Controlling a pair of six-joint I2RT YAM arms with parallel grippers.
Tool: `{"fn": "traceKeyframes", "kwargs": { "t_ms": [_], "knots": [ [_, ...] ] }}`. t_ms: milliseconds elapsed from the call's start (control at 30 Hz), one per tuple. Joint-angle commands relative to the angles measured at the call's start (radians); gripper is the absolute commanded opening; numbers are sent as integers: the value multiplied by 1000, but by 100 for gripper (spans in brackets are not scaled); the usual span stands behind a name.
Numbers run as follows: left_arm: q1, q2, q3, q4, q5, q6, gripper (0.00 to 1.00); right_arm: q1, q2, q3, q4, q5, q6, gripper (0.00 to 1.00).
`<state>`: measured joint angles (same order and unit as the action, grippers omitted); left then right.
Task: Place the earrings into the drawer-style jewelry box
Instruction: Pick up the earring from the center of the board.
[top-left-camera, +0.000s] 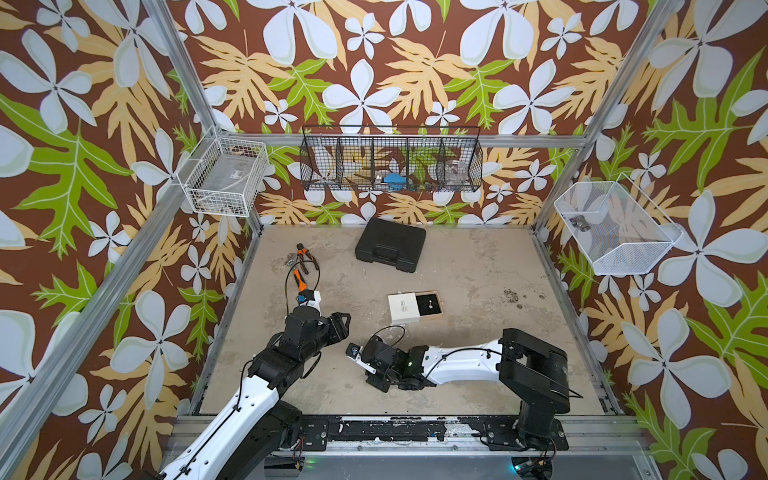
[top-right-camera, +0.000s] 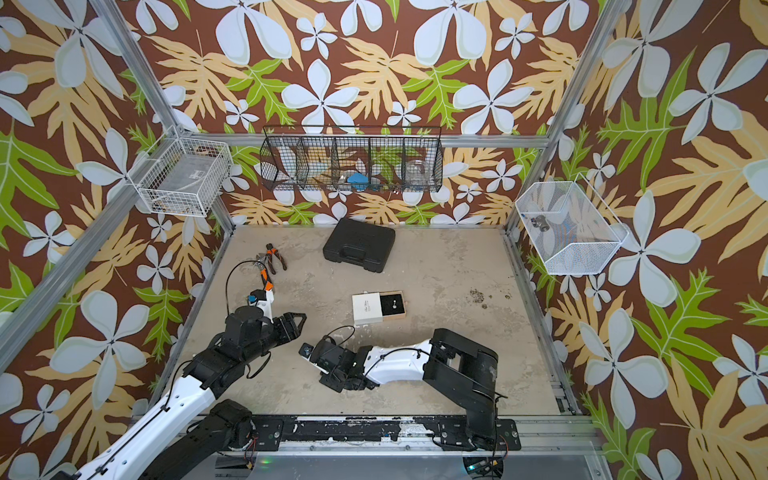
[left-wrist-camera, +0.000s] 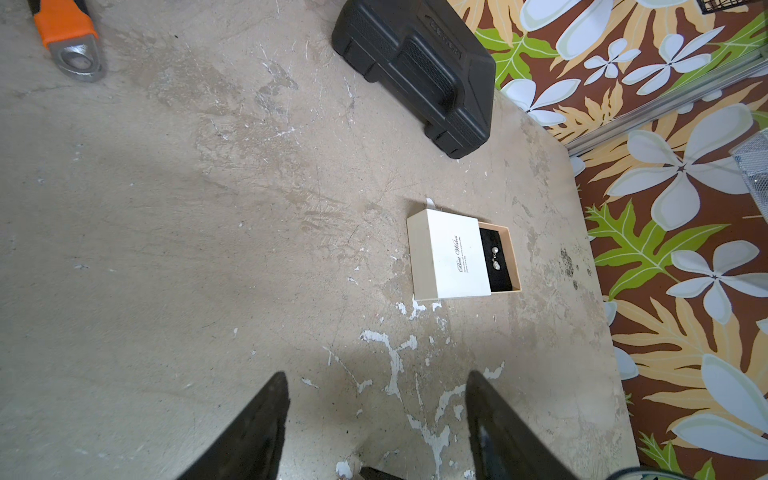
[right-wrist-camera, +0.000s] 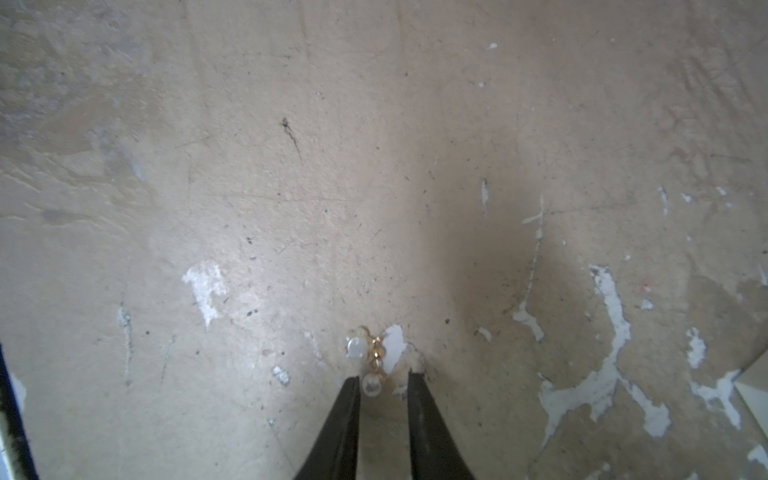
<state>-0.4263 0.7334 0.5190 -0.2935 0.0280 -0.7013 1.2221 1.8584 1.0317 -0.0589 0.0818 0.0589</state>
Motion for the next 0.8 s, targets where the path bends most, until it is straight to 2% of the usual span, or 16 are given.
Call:
{"fn": "traceKeyframes", "kwargs": {
  "t_ms": [0, 767],
  "knots": [
    [1, 2, 0, 16, 6, 12, 68, 1, 10, 8, -15, -14, -26, 25],
    [1, 5, 1, 20, 1, 12, 68, 1, 48, 32, -59, -13, -55, 20]
  ]
}}
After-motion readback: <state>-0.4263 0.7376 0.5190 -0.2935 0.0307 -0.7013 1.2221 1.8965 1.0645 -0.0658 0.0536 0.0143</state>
